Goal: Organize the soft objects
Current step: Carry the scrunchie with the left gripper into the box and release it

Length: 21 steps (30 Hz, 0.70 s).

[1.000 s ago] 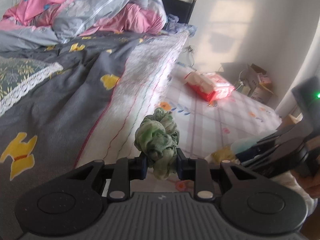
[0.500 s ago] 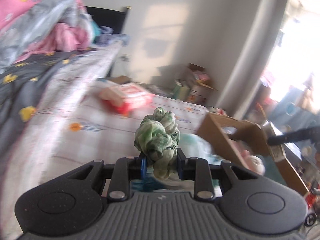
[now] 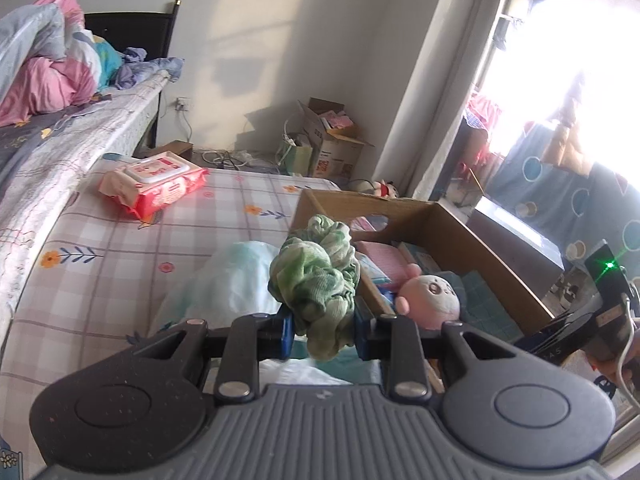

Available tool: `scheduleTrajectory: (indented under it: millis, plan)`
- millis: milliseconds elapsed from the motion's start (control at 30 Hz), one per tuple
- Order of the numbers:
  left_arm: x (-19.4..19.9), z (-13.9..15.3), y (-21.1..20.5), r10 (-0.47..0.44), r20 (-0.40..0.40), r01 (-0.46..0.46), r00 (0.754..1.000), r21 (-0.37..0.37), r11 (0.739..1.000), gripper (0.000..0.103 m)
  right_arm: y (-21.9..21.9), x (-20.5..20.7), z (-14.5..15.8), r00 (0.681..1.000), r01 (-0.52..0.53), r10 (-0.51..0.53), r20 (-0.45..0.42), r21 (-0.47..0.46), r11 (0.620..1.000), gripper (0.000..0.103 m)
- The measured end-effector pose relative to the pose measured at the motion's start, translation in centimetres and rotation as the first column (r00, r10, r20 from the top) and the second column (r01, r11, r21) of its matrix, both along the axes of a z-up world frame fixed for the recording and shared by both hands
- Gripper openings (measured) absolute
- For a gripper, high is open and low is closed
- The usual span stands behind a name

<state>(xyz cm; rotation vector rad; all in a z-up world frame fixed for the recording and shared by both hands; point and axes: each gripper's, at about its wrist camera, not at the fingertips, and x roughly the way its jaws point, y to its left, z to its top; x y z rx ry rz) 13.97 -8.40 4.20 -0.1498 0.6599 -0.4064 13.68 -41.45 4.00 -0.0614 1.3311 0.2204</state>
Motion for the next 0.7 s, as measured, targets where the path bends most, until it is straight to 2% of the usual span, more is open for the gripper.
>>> scheduleTrajectory:
  millis: [67, 133, 233, 333, 467, 600, 700]
  plan:
    - [0.0, 0.2, -1.2, -0.023, 0.003, 0.023, 1.000, 0.015, 1.000, 0.029, -0.3, -0.1, 0.4, 1.000, -0.005, 0.005, 0.024, -0.005, 1.000, 0.070]
    - [0.0, 0.4, -2.6, -0.055, 0.005, 0.055, 0.998, 0.022, 0.998, 0.029, -1.1, -0.6, 1.3, 0.997, 0.019, -0.020, 0.070, 0.018, 1.000, 0.071]
    - [0.4, 0.6, -5.1, -0.125, -0.002, 0.125, 0.992, 0.024, 0.992, 0.029, -3.2, -2.1, 4.0, 0.975, 0.084, -0.108, 0.196, 0.127, 0.988, 0.071]
    - [0.8, 0.6, -8.2, -0.216, -0.016, 0.216, 0.976, 0.024, 0.976, 0.029, -5.9, -5.3, 6.9, 0.912, 0.164, -0.252, 0.322, 0.277, 0.947, 0.077]
    - [1.7, 0.2, -11.7, -0.301, -0.058, 0.303, 0.952, 0.024, 0.953, 0.029, -8.6, -10.8, 8.5, 0.822, 0.237, -0.404, 0.402, 0.403, 0.884, 0.079]
    - [2.6, -0.9, -13.9, -0.349, -0.107, 0.358, 0.931, 0.081, 0.930, 0.029, -10.9, -15.7, 7.9, 0.750, 0.306, -0.529, 0.397, 0.501, 0.810, 0.081]
    - [3.6, -2.1, -14.9, -0.360, -0.163, 0.383, 0.919, 0.141, 0.913, 0.030, -12.3, -17.8, 6.2, 0.723, 0.351, -0.599, 0.344, 0.563, 0.748, 0.081]
